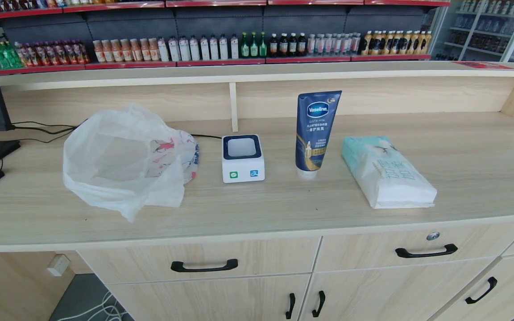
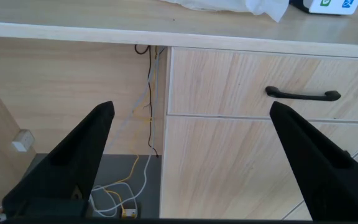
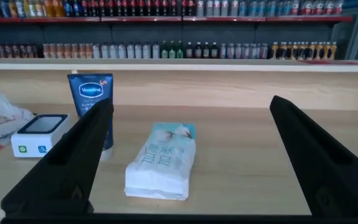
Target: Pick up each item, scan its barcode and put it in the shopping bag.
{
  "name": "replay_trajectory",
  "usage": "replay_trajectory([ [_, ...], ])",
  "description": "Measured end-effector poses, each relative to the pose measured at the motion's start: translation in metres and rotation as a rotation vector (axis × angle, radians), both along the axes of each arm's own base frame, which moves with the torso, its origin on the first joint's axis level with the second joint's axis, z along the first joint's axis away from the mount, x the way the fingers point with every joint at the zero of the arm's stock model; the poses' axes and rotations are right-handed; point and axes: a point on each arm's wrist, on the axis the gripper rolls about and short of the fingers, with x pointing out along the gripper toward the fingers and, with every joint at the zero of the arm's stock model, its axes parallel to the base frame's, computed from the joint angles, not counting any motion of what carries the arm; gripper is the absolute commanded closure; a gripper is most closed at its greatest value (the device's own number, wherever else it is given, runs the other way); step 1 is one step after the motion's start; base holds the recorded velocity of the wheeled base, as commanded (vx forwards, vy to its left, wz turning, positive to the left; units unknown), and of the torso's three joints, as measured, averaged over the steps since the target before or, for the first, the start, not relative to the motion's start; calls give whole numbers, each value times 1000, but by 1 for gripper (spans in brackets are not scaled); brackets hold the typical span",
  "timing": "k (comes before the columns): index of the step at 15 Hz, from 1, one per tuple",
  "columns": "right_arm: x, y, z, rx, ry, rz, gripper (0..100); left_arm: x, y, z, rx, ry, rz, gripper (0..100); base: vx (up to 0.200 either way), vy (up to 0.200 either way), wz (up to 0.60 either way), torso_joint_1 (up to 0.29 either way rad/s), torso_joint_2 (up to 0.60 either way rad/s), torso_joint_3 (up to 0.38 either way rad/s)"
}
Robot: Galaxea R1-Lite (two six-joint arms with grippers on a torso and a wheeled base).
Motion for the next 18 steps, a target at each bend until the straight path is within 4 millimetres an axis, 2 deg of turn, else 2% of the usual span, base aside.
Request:
replay_trajectory([
  [3, 49, 14, 2, -9, -32, 84, 0, 0, 0, 0, 0, 0, 0, 0, 0, 0, 0, 0, 0, 0],
  [6, 90, 40, -14, -94, 30, 238, 0, 0, 0, 0, 0, 0, 0, 0, 0, 0, 0, 0, 0, 0],
  [9, 122, 59, -29, -175, 101, 372, 0, 0, 0, 0, 0, 0, 0, 0, 0, 0, 0, 0, 0, 0],
  [12, 142, 61, -38, -179, 149, 354, 0, 0, 0, 0, 0, 0, 0, 0, 0, 0, 0, 0, 0, 0],
  [17, 166, 58, -32, -151, 118, 304, 0, 0, 0, 0, 0, 0, 0, 0, 0, 0, 0, 0, 0, 0],
  [18, 169, 57, -32, -149, 115, 295, 0, 0, 0, 0, 0, 0, 0, 0, 0, 200, 0, 7, 7, -2],
])
